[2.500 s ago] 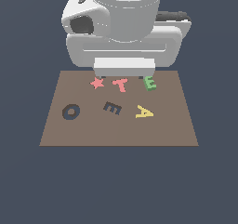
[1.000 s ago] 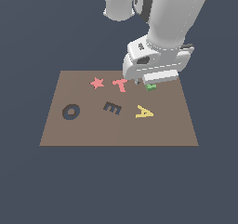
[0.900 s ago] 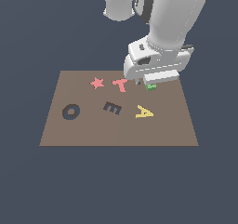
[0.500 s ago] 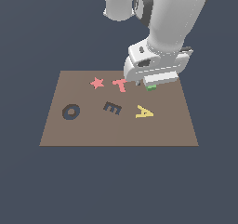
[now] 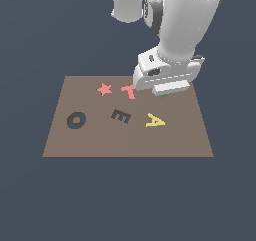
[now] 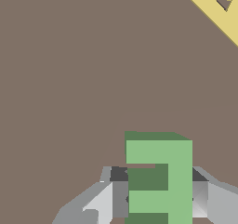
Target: Insert a designated object into the corresponding slot on a board.
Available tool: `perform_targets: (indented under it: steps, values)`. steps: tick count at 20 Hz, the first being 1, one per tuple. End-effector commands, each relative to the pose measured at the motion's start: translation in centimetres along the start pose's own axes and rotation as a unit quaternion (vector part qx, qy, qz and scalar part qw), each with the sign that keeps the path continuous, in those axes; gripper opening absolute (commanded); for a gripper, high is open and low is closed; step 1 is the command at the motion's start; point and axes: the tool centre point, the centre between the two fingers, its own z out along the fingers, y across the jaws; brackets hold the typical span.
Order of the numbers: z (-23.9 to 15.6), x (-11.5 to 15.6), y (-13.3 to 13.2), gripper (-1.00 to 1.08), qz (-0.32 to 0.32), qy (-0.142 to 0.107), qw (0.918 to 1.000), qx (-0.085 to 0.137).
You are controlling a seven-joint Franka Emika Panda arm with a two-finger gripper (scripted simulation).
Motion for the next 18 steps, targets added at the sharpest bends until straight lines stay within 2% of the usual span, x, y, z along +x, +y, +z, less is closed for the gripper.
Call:
perform_targets:
  steps: [1, 11, 18]
  values:
    - [0.03, 0.02, 0.0, -1.0, 0.0, 0.0, 1.0, 0.0]
    - [-0.01, 0.08, -0.01, -1.0, 0.003, 0.0, 1.0, 0.0]
    - [-0.05, 0.78, 0.02, -1.0, 0.04, 0.0, 0.9992, 0.0]
